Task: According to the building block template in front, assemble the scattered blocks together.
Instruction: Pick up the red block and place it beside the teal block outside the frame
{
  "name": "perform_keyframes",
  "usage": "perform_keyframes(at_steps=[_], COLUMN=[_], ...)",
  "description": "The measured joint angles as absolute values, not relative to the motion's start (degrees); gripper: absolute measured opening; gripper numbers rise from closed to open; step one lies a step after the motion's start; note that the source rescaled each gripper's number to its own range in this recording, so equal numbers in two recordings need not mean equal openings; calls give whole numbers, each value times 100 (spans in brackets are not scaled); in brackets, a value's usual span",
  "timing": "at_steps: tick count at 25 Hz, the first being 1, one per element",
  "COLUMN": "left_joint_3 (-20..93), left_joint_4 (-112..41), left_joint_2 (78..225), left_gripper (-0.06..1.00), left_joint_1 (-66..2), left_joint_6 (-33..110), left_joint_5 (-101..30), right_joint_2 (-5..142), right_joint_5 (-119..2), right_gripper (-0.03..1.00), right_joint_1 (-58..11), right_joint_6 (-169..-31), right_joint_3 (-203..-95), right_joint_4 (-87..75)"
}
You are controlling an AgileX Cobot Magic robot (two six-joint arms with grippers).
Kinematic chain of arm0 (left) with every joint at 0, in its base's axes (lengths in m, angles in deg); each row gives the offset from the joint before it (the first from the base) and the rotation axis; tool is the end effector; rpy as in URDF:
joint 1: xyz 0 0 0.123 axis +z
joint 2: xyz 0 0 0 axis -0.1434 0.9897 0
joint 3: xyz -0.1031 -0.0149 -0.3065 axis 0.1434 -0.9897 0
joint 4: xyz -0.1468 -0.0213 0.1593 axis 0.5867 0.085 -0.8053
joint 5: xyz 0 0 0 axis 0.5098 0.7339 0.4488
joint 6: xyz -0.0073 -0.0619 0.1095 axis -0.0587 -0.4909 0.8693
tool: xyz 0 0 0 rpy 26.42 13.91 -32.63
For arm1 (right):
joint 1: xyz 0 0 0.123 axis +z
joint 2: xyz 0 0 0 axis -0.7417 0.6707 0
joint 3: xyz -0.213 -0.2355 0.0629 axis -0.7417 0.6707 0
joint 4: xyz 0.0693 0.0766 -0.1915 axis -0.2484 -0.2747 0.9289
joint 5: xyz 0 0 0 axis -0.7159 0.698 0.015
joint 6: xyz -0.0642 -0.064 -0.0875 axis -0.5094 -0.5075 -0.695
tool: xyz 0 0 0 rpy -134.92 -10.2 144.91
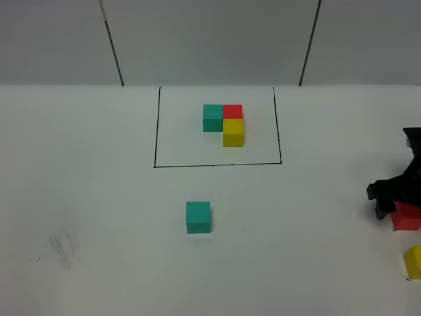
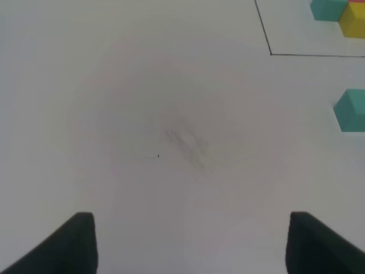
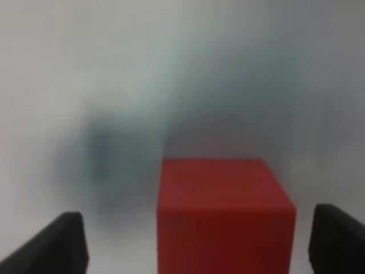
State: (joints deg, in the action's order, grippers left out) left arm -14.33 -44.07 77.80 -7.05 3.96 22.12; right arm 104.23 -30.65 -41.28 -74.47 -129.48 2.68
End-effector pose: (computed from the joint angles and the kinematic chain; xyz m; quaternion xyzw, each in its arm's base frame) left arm -0.0447 -0.0108 0.2455 -0.0094 0.8516 -0.0410 0.5224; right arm 0.3337 0.0381 0.1621 -0.0383 0.9955 0.0047 0.0866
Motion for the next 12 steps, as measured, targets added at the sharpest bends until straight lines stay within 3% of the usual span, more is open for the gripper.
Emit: perform_keyframes(at_steps=[2, 5, 12], left_joint_3=[-1433, -1433, -1433], left_joint_4=[-4407, -4407, -4407], left_joint_2=[7780, 7780, 7780], left_gripper=[56, 56, 56], left_joint_1=[-705, -705, -705], left_joint_6=[396, 396, 396], left_joint_5=[2212, 2212, 2212], right_joint_2=[10423, 10423, 10255], right_joint_5=[-3071, -3009, -2740], right_gripper=[54, 25, 22], right_joint_1=[-4128, -4128, -4128], right_joint_6=[-7447, -7452, -7737], right_joint_3=[-12948, -12948, -12985], right_joint_4=[268, 268, 442])
